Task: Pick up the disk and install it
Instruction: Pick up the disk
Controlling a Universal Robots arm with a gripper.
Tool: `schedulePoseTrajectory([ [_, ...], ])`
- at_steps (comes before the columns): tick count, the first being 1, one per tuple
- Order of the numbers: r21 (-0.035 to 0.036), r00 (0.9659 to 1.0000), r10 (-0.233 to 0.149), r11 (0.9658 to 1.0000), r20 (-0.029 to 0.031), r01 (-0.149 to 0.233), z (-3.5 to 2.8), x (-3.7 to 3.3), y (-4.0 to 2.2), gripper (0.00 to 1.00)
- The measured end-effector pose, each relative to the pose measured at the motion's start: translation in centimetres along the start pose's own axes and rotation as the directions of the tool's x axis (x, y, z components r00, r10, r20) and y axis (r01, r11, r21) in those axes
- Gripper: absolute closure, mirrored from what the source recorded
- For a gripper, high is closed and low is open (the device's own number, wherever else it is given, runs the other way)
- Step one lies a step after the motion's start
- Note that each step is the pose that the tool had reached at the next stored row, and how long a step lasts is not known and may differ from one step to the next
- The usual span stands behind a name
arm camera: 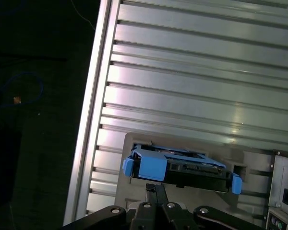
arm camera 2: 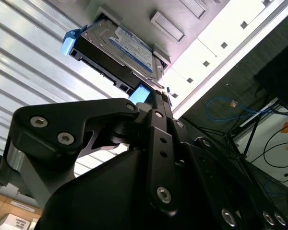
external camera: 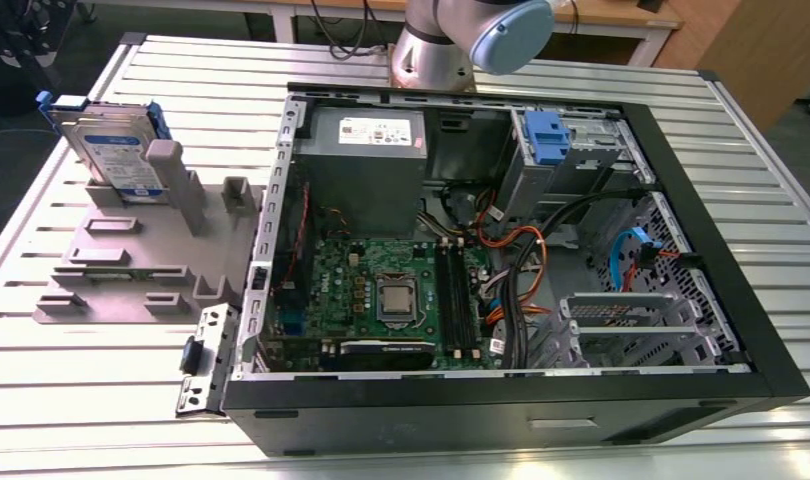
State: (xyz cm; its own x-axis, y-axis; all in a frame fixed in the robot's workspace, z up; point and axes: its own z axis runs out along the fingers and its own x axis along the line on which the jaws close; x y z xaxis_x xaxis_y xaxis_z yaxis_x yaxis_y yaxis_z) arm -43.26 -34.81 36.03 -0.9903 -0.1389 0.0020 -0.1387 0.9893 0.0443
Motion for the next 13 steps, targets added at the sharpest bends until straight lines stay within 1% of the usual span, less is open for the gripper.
schedulePoseTrajectory([
  [13, 0.0001, 0.9998, -0.018, 0.9998, -0.0008, 0.018, 0.0, 0.0, 0.0, 0.89],
])
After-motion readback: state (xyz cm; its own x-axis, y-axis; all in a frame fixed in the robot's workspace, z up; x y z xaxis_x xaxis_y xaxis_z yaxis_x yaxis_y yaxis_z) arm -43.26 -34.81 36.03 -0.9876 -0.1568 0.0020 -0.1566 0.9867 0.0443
